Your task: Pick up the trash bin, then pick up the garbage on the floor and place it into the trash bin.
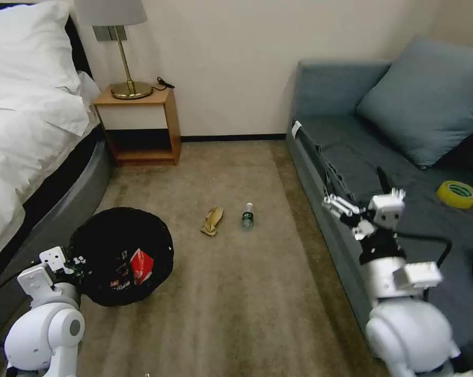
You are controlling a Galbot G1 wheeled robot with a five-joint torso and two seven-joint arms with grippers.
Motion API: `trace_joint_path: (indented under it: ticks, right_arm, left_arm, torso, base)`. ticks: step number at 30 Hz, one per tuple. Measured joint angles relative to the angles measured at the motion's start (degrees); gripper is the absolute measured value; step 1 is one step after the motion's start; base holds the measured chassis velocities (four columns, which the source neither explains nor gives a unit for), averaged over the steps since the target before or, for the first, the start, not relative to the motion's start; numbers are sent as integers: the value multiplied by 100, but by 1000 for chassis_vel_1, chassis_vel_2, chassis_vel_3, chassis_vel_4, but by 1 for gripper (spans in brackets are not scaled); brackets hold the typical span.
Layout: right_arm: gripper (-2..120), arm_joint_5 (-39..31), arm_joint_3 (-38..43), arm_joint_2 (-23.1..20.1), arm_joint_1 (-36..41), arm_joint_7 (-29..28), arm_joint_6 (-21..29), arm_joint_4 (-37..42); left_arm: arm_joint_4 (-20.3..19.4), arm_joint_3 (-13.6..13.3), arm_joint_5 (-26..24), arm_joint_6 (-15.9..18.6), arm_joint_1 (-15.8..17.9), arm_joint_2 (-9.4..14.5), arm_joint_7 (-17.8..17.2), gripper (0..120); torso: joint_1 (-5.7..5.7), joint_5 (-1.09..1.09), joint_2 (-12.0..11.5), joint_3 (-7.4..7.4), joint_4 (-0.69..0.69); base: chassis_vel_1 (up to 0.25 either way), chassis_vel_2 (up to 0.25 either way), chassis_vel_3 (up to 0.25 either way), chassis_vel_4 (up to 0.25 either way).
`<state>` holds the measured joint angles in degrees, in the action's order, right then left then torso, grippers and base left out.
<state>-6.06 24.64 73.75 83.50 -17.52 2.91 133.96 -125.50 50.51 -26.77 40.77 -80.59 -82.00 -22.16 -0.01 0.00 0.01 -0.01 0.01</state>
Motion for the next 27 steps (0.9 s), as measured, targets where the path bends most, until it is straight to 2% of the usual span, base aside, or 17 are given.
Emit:
trace_joint_path:
  ticks: [3, 17, 27]
  right_arm:
    - [100, 142, -33, 139, 91, -6, -9, -77]
    - [100, 95, -32, 144, 85, 188, -118, -226]
    - [100, 95, -113, 190, 95, 451, -455, -365]
  left_arm:
    - [-35, -21, -2, 0, -43, -13, 2, 3]
    - [16, -80, 23, -9, 16, -77, 10, 3]
    - [4, -61, 24, -9, 59, -100, 17, 3]
  torso:
    - [0, -1, 0, 0, -1]
    - [0, 0, 0, 1, -1]
    - [0, 0, -1, 1, -1]
  base:
    - [0, 0, 0, 0]
    - [0, 0, 0, 0]
    - [0, 0, 0, 0]
